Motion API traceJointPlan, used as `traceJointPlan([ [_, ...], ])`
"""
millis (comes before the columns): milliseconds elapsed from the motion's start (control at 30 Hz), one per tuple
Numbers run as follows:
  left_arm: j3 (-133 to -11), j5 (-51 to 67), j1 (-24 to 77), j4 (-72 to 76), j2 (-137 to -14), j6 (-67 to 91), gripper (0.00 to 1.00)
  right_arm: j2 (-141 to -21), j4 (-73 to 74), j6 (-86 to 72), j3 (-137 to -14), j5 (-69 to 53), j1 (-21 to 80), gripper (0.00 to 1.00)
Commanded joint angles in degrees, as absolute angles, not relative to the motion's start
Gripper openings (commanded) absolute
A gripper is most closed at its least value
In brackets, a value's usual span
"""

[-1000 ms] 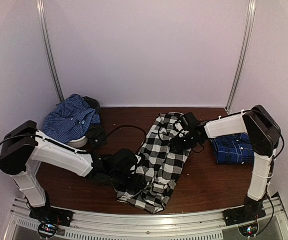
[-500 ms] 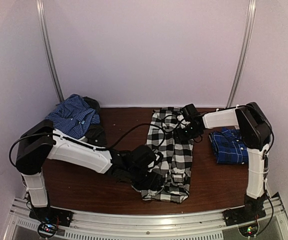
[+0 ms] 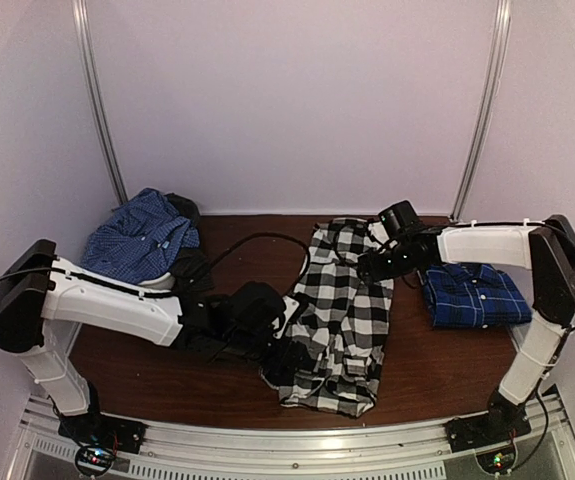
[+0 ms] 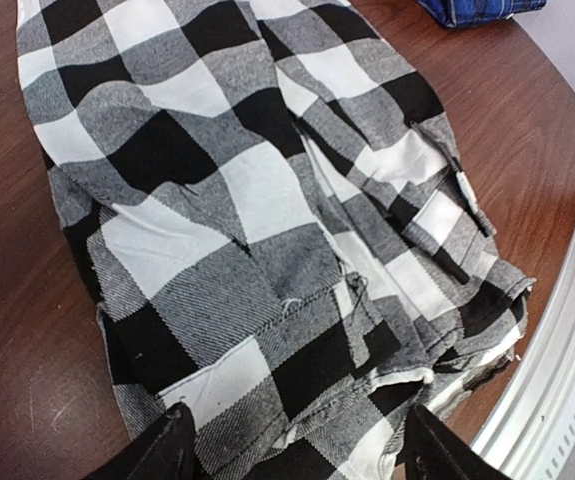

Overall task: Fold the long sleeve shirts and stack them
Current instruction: Rotate the rectangle-folded shirt at the center of the board, then pick up the rectangle-folded shirt from the center of the board.

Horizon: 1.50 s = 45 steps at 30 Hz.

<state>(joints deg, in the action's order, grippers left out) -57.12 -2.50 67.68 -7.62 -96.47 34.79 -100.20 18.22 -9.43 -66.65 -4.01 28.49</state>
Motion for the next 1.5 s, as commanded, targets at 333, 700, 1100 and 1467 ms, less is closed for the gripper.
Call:
traceJointPlan([
  [333,-53.8,3.9,67.5,-4.7,-98.5,33.6,0.73,-102.1,15.0,-14.7,-63.4,-6.1,38.9,0.78],
  [700,-47.9,3.2,67.6,-2.1,-92.1,31.0,0.75,-91.7,17.7,-16.0,-57.1,-5.6,39.1,0.78],
  [1100,-46.6,-13.0,66.8,-4.2,-78.8,32.2,0.97,-71.7,22.1,-19.8,-46.1,-4.9,44.2,0.78],
  [1467,-47.7,-12.4,59.8,-8.4,-73.2,36.4,0.98,-65.9,21.3,-21.5,-44.8,-3.9,50.7,0.80],
])
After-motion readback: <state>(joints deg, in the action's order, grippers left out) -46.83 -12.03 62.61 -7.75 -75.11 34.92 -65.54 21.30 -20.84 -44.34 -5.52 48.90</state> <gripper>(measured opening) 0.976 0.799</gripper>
